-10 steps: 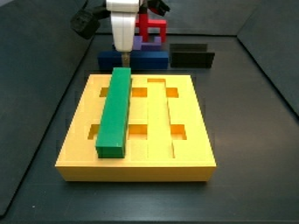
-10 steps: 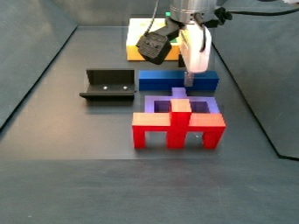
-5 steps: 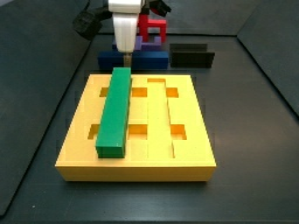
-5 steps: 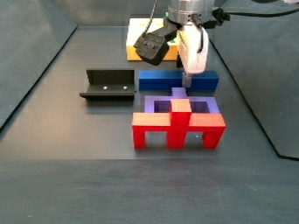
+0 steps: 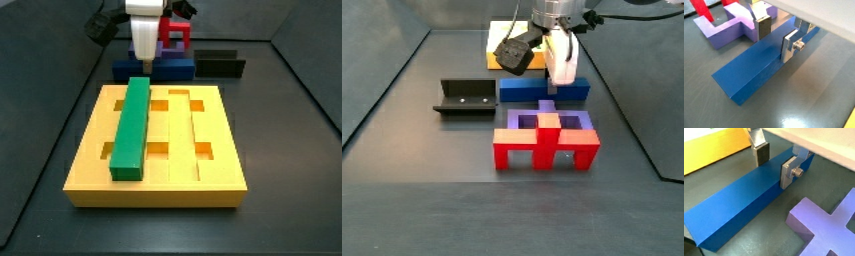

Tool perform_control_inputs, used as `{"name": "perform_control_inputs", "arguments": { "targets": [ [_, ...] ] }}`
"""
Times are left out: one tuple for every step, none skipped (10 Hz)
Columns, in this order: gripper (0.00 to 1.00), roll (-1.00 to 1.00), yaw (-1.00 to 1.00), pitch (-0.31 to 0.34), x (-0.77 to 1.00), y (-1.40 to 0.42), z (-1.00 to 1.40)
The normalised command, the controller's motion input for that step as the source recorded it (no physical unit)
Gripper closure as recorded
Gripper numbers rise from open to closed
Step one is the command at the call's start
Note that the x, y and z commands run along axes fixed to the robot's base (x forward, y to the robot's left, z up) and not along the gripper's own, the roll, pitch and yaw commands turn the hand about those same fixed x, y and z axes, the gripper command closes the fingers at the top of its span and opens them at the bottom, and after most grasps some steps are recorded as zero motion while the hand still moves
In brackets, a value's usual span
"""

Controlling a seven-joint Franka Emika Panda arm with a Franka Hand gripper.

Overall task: Pick up the blue object. Move up. Move to above the board. Insert the blue object.
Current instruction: Pick up the blue object.

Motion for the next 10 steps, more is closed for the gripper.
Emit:
{"name": "perform_control_inputs", "arguments": {
  "targets": [
    [1.0,0.0,0.0,0.0,0.0,0.0,0.0],
    [1.0,0.0,0.0,0.0,0.0,0.0,0.0],
    [1.0,0.0,0.0,0.0,0.0,0.0,0.0],
    [1.0,0.0,0.0,0.0,0.0,0.0,0.0],
    [1.0,0.0,0.0,0.0,0.0,0.0,0.0],
    [1.0,0.0,0.0,0.0,0.0,0.0,0.0],
    [1.0,0.0,0.0,0.0,0.0,0.0,0.0],
    [1.0,0.0,0.0,0.0,0.0,0.0,0.0],
    [1.0,0.0,0.0,0.0,0.0,0.0,0.0],
    [1.0,0.0,0.0,0.0,0.0,0.0,0.0]
  ]
}}
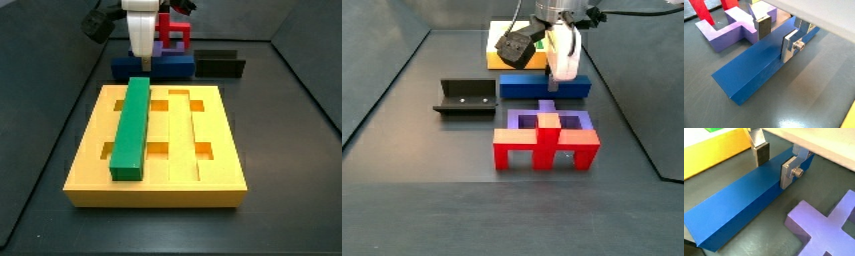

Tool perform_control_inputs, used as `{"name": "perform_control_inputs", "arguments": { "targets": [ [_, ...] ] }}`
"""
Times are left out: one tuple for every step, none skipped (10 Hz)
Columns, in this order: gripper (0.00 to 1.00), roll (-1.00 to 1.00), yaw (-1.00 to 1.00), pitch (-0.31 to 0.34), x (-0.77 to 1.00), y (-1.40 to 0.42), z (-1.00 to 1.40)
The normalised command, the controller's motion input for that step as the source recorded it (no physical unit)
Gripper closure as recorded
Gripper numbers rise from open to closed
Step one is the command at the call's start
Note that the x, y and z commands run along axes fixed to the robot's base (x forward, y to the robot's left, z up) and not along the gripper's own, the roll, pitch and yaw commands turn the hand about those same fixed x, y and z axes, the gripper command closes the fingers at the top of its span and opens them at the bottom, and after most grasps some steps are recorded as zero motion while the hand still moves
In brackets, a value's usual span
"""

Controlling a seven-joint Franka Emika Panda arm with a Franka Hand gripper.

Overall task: Pick up the blue object. Move up. Move to above the board. Insert the blue object.
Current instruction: Pick up the blue object, then move up, then move to above the board.

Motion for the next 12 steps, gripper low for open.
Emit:
{"name": "perform_control_inputs", "arguments": {
  "targets": [
    [1.0,0.0,0.0,0.0,0.0,0.0,0.0],
    [1.0,0.0,0.0,0.0,0.0,0.0,0.0],
    [1.0,0.0,0.0,0.0,0.0,0.0,0.0],
    [1.0,0.0,0.0,0.0,0.0,0.0,0.83],
    [1.0,0.0,0.03,-0.017,0.06,0.0,0.86],
    [1.0,-0.01,0.04,0.028,0.0,-0.01,0.66],
    [1.0,-0.04,0.02,0.002,0.02,-0.01,0.26],
    [1.0,0.0,0.0,0.0,0.0,0.0,1.4],
    [1.0,-0.01,0.0,0.032,-0.01,0.0,1.4],
    [1.0,-0.04,0.0,0.035,-0.05,-0.01,1.4],
    [1.0,-0.06,-0.01,0.018,-0.03,0.0,1.4],
    [1.0,-0.09,-0.01,0.056,0.02,0.0,1.4]
  ]
}}
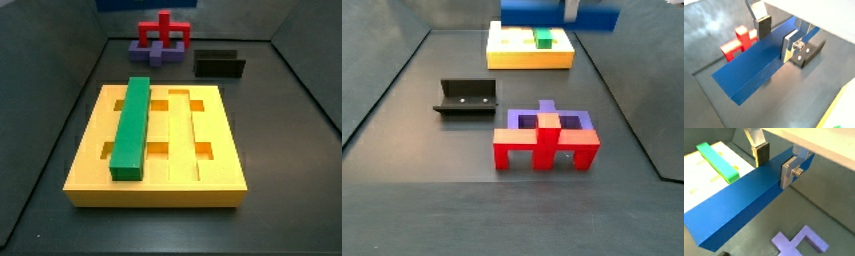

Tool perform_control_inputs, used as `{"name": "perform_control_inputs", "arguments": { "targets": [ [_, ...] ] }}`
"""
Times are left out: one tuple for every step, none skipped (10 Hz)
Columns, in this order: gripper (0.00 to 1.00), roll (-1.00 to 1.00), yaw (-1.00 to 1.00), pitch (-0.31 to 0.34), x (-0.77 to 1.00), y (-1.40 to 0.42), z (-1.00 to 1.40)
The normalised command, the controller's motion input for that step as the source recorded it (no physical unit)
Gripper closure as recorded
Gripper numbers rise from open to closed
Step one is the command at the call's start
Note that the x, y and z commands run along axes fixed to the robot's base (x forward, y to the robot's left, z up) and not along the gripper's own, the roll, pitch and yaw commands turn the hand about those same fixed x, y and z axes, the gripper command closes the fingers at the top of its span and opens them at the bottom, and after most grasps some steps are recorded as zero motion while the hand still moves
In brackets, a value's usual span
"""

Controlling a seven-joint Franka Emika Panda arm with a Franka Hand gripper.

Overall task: Pick up the blue object. Move up. Move to above the board. Insert the blue object.
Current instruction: Move to above the board.

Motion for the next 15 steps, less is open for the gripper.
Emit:
{"name": "perform_control_inputs", "arguments": {
  "targets": [
    [1.0,-0.09,-0.01,0.072,0.02,0.0,1.4],
    [1.0,-0.08,-0.01,0.068,0.01,0.01,0.83],
    [1.0,-0.07,-0.01,0.05,0.03,0.01,0.45],
    [1.0,-0.07,-0.01,0.05,0.04,0.01,0.23],
    [1.0,-0.07,0.0,0.053,0.02,0.0,0.19],
    [1.0,0.0,1.0,0.029,0.36,-1.4,0.26],
    [1.0,0.01,1.0,0.028,0.36,-1.4,0.23],
    [1.0,0.02,1.0,0.04,0.38,-1.4,0.23],
    [1.0,0.01,1.0,0.05,0.42,-1.4,0.24],
    [1.0,0.01,1.0,0.059,0.43,-1.4,0.24],
    [1.0,0.02,1.0,0.07,0.45,-1.4,0.25],
    [1.0,0.03,1.0,0.081,0.51,-1.4,0.26],
    [1.0,0.03,1.0,0.095,0.23,-0.49,0.09],
    [1.0,0.04,1.0,0.102,0.13,-0.19,0.05],
    [1.0,0.03,1.0,0.1,0.07,-0.1,0.03]
  ]
}}
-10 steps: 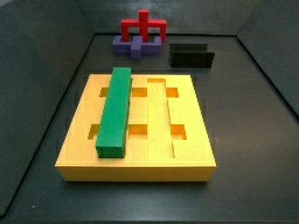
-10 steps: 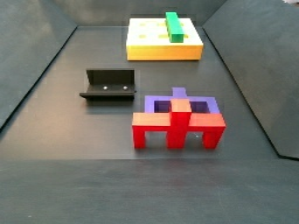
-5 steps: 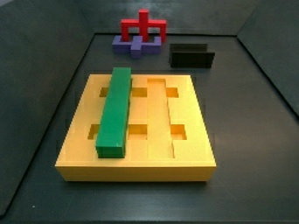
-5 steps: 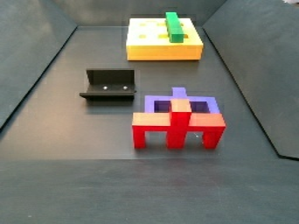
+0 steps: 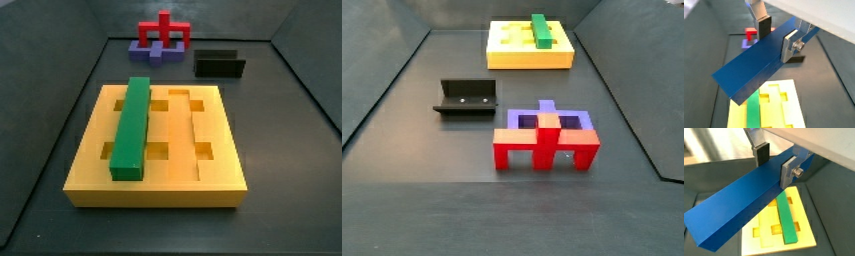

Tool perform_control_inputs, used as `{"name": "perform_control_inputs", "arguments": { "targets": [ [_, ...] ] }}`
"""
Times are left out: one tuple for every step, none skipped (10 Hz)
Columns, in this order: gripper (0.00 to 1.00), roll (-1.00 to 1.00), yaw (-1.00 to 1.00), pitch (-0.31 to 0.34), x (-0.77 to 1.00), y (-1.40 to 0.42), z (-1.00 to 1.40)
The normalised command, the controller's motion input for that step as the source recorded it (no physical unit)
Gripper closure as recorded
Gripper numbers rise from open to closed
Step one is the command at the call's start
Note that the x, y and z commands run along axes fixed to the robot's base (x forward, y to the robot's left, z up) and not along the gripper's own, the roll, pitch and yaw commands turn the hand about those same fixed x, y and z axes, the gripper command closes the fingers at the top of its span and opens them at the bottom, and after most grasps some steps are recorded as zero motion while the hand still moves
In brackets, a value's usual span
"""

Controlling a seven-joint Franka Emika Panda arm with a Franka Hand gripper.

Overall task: Pick up the blue object. Move up. Move to above the board. Insert the blue object.
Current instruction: Move to above the board.

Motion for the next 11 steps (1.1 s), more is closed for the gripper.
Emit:
{"name": "perform_control_inputs", "arguments": {
  "targets": [
    [1.0,0.03,1.0,0.101,0.04,-0.08,0.03],
    [1.0,0.04,1.0,0.113,0.05,-0.05,0.03],
    [1.0,0.04,1.0,0.125,0.05,-0.04,0.03],
    [1.0,0.04,1.0,0.142,0.06,-0.03,0.03],
    [1.0,0.05,1.0,0.159,0.06,-0.03,0.03],
    [1.0,0.06,1.0,0.186,0.06,-0.03,0.03],
    [1.0,0.07,1.0,0.215,0.07,-0.03,0.02],
    [1.0,0.09,1.0,0.259,0.08,-0.03,0.02],
    [1.0,0.09,0.83,0.26,0.08,-0.03,0.02],
    [1.0,0.09,0.57,0.227,0.09,-0.03,0.03],
    [1.0,0.09,0.36,0.19,0.08,-0.03,0.02]
  ]
}}
